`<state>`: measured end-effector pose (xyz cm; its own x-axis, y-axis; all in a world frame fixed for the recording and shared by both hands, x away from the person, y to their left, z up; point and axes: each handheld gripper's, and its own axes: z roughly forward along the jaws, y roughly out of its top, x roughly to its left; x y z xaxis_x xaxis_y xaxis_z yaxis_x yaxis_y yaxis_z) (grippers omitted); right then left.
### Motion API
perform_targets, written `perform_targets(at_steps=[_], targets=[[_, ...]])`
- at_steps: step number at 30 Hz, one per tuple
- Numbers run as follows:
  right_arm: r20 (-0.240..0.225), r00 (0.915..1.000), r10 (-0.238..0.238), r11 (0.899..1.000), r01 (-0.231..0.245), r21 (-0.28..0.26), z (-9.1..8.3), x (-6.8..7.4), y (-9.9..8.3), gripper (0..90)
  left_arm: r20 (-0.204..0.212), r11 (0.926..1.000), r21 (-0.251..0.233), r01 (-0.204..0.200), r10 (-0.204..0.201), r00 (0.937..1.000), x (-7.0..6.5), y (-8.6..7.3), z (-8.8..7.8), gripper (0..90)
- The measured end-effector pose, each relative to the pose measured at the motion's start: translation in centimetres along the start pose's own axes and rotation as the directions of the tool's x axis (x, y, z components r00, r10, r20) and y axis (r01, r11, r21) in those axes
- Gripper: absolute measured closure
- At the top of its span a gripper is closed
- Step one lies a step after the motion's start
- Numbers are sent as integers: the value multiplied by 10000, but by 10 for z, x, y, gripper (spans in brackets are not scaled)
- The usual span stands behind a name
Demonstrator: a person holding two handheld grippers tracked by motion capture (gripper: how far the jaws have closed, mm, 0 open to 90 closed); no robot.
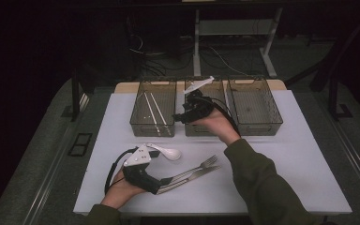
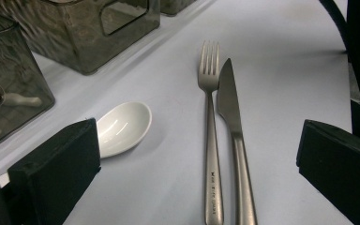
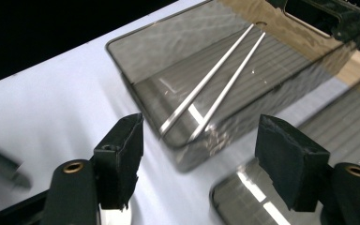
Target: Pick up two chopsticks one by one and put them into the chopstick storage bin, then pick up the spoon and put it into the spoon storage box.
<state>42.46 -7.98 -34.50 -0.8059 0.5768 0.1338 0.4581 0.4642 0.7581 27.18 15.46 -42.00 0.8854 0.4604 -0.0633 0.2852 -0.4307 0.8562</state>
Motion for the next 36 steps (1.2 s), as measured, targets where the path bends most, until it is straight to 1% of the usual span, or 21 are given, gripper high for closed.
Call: perform_targets(at_steps=[1, 3, 7, 10, 12, 16, 20, 23, 28, 29, 30, 33, 36], targets=[[-63, 10000, -24, 10000, 24, -41, -5, 0, -6, 308, -25, 10000, -21, 45, -45, 10000, 0, 0, 0, 0], [-79, 9999, -131, 9997, 129, -225, -14, 2, -16, 296, -45, 10000, 50, 7, -7, 10000, 0, 0, 0, 0], [-142, 9996, -243, 9985, 236, -496, -31, 4, -31, 284, -47, 10000, 81, 46, -45, 10000, -1, 0, 1, 0], [-282, 9994, -203, 9967, 180, -793, -45, 6, -43, 271, -84, 9999, 101, 95, -95, 9999, -1, 0, 1, 0], [-247, 9994, -241, 9952, 216, -951, -54, 4, -52, 263, -105, 9999, 83, 104, -103, 9999, -1, -1, 1, 0], [-74, 9998, -182, 9938, 173, -1101, -69, 2, -70, 241, -110, 9999, 145, 92, -90, 9999, 0, -1, 1, 0], [46, 10000, -72, 9922, 78, -1246, -80, -2, -90, 215, -133, 9998, 158, 132, -130, 9998, 0, -2, 1, 0], [155, 9999, -58, 9923, 77, -1233, -86, -5, -104, 201, -153, 9997, 151, 189, -187, 9997, 0, -2, 1, 0], [289, 9993, 231, 9901, -189, -1389, -98, -10, -128, 186, -183, 9997, 159, 202, -199, 9996, 1, -2, 1, 0], [383, 9987, 338, 9891, -279, -1443, -102, -11, -134, 181, -193, 9997, 152, 209, -206, 9996, 1, -2, 1, 0], [374, 9983, 453, 9890, -396, -1428, -106, -11, -139, 179, -199, 9997, 158, 206, -202, 9996, 1, -3, 1, 0], [471, 9974, 536, 9884, -463, -1447, -116, -14, -151, 166, -215, 9996, 223, 159, -155, 9996, 2, -3, 0, 0], [606, 9962, 627, 9852, -521, -1633, -126, -17, -164, 166, -215, 9996, 205, 218, -214, 9995, 2, -3, 1, 0]])
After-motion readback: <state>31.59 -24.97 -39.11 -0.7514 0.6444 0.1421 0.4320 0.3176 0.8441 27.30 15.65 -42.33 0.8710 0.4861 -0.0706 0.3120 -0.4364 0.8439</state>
